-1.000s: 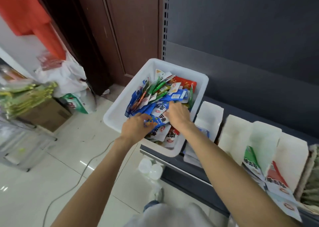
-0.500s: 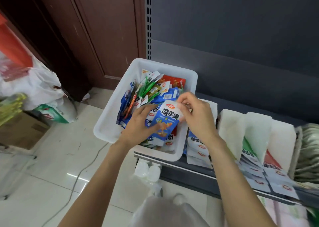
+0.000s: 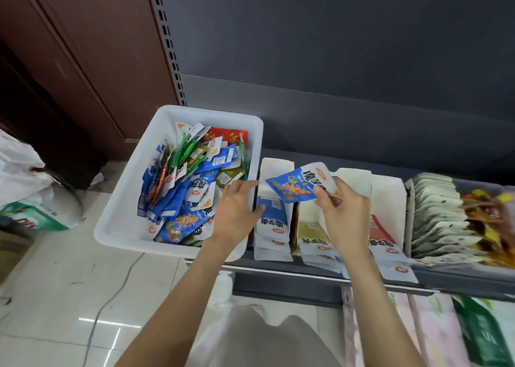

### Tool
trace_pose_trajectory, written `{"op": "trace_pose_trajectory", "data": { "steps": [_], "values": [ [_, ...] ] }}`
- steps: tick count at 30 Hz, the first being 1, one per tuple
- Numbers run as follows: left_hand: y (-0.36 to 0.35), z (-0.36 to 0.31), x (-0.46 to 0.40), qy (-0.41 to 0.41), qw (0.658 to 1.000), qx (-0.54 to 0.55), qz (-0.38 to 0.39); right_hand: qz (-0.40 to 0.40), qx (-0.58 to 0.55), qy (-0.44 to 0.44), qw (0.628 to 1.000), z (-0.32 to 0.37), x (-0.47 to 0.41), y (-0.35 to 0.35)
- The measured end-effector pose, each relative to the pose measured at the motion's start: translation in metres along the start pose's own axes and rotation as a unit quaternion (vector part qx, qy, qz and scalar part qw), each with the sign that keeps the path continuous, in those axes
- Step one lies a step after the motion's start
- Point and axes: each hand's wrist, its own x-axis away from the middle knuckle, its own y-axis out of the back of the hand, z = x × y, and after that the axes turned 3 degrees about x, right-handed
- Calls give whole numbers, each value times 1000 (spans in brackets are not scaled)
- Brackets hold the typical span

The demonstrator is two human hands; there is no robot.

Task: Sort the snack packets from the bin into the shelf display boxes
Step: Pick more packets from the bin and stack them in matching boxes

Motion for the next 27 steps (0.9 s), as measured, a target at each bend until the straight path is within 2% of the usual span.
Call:
{"op": "trace_pose_trajectory", "data": {
  "steps": [3, 5, 7, 11, 16, 18, 21, 24, 27],
  "values": [
    [-4, 8, 5, -16, 1000, -1, -20, 23, 104, 116, 988, 2, 1, -25],
    [-2, 10, 4, -27, 999, -7, -24, 79, 183, 200, 959, -4, 4, -39],
    [-1, 13, 5, -43, 998, -23, -26, 123, 238, 246, 931, -15, 6, -46],
    [0, 20, 11, -32, 995, -64, -62, 151, 268, 255, 917, -24, 17, -43],
    [5, 22, 15, -16, 1000, -10, -24, 274, 272, 256, 886, -25, 22, -35],
    [14, 24, 16, -23, 999, 26, -30, 274, 209, 232, 910, -16, 20, -25],
    [35, 40, 23, -11, 994, 26, -105, 184, 69, 191, 962, 6, 15, -16],
    [57, 67, 33, 50, 990, -16, -132, 179, 34, 194, 964, 35, 8, -34],
    [68, 87, 35, 104, 988, -68, -87, 221, 86, 219, 946, 61, 0, -76]
  ]
}}
